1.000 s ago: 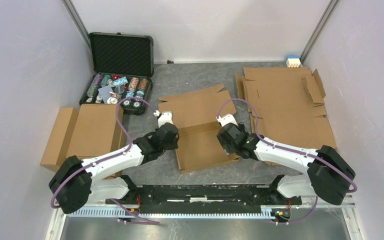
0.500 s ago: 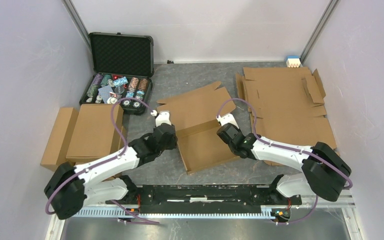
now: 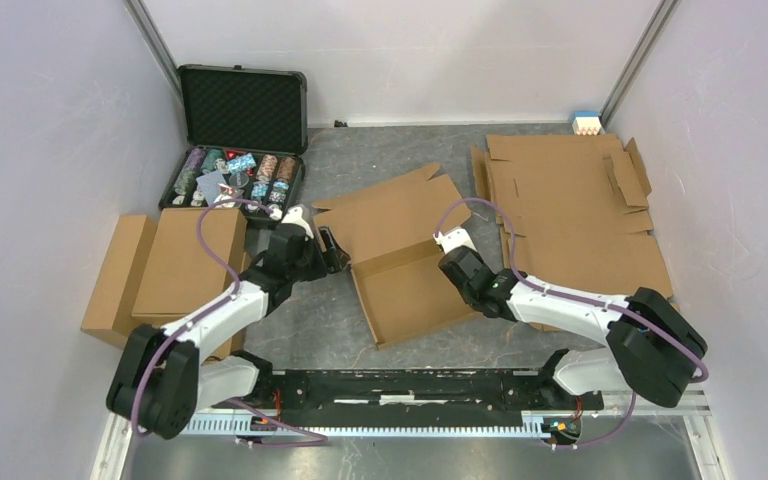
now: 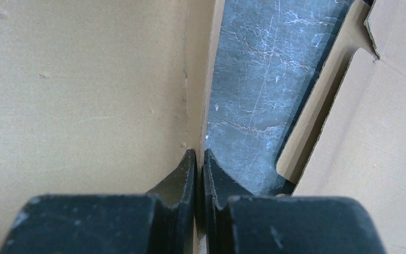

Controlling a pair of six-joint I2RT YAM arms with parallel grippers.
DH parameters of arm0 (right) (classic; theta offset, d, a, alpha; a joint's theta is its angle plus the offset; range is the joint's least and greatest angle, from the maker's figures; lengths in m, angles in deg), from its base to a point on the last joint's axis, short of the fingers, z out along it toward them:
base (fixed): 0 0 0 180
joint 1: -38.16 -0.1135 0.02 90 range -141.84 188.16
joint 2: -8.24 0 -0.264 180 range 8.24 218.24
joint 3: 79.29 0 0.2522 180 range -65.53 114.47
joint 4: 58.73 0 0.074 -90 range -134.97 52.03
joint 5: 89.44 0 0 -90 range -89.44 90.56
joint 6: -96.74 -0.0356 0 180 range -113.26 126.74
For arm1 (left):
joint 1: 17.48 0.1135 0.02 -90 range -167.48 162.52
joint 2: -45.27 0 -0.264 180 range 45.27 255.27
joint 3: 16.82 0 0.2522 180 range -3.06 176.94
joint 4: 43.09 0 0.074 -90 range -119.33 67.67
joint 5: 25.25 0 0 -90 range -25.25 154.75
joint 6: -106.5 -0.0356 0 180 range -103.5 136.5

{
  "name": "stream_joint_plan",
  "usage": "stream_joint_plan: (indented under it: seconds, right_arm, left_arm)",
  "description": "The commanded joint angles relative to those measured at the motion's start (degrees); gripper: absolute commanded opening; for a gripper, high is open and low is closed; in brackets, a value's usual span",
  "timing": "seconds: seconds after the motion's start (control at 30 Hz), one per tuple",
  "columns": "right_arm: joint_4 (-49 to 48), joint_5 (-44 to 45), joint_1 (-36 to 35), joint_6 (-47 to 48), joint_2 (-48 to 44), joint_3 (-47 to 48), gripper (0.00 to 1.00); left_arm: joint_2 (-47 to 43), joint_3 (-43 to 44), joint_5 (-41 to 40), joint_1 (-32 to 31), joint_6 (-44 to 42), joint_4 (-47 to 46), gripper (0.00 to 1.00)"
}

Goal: Fold the paper box

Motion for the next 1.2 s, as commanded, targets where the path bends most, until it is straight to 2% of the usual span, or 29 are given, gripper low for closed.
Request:
stream_joint_plan:
  seconds: [0.0, 0.13, 0.3, 0.43, 0.53, 0.63, 0.73, 0.83, 0.93, 1.03, 1.17]
  right_arm:
    - [-0.85, -2.48, 0.7, 2.31, -1.08, -1.78, 0.1]
    - [-1.61, -4.27, 0.88, 2.46, -1.61, -2.22, 0.09]
    - [-1.72, -4.26, 0.97, 2.51, -2.15, -2.29, 0.08]
    - [-2.05, -4.25, 1.11, 2.34, -2.15, -2.39, 0.08]
    - [-2.21, -4.16, 1.14, 2.03, -2.06, -2.37, 0.07]
    - [-2.73, -4.06, 1.14, 1.49, -2.04, -2.3, 0.06]
    - [-3.1, -3.74, 1.15, 0.96, -2.02, -2.13, 0.05]
    - [-3.26, -3.48, 1.22, 0.21, -1.81, -1.96, 0.04]
    - [-3.45, -2.45, 1.31, -1.0, -1.76, -1.68, 0.04]
    - [-4.04, -1.0, 1.38, -2.98, -1.49, -1.26, 0.04]
    - [-5.55, -1.51, 1.49, -6.14, -1.35, -0.65, 0.03]
  left_arm:
    - [4.8, -0.14, 9.17, 4.32, 3.2, -13.23, 0.82]
    - [8.98, 2.66, 7.13, 5.18, 2.26, -14.38, 0.82]
    - [11.68, 6.12, 1.94, 5.46, -2.74, -13.7, 0.7]
    - [11.89, 7.98, 2.02, 5.36, -4.89, -13.81, 0.49]
    - [10.73, 8.05, 1.31, 4.06, -6.16, -15.7, 0.42]
    - [9.91, 7.53, 0.95, 1.74, -8.85, -18.88, 0.25]
    - [9.07, 7.49, 0.77, -0.25, -11.48, -19.87, 0.14]
    - [7.23, 7.14, -4.39, -3.38, -15.85, -20.11, 0.03]
    - [5.11, 5.59, -11.26, -9.65, -22.76, -22.29, 0.02]
    - [2.91, 1.99, -19.25, -17.16, -29.6, -28.91, 0.02]
    - [2.2, -1.23, -26.65, -22.73, -29.28, -35.25, 0.02]
